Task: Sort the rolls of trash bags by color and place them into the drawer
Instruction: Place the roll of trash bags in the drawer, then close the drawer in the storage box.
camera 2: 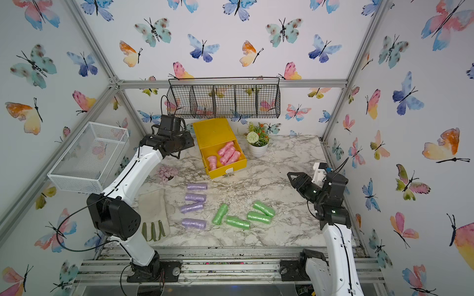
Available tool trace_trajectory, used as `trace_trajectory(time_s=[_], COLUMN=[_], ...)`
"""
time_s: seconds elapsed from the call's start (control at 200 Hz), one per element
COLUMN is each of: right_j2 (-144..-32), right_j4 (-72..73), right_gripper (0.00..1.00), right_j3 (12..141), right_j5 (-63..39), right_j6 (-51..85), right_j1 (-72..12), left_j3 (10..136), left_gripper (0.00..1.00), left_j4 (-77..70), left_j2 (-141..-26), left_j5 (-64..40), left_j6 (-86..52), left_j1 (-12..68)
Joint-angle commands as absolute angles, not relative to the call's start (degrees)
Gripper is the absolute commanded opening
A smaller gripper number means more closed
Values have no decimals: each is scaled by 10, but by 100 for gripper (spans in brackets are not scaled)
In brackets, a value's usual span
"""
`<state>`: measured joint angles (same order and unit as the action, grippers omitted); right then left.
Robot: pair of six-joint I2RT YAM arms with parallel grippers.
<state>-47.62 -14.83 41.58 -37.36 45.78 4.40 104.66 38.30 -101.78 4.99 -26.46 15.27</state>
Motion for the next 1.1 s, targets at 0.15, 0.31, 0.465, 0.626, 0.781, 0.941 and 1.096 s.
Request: trace_trajectory(time_s=[0.15,0.31,0.465,0.626,0.781,0.941,1.096], right_j2=[-514,-543,-574,-601,-625,-663,-712], right_j4=[-55,-27,-4,18,43,76,115], right_gripper=[57,57,57,57,57,56,56], right_j3=[403,409,414,418,422,433,449], right_j5=[-325,-299,-282,-270,-257,-237,-220], right_j6=[489,493,498,503,511,521,532], right_j1=[-55,-106,-150,-182,-212,-253,-293], left_j3=[1135,1184,1216,1240,1224,1194,1174], left_gripper=[52,51,51,49,47,45,45], left_j4=[367,381,385,403,404,403,406], left_j2=[-1092,-1139,-1188,-1221,-1219,-1210,-1208], left_j5=[-23,-37,-41,-42,-37,-39,-45], left_j6=[-249,-252,-254,-253,-252,-254,-258], left_j1=[134,133,130,130,130,130,130])
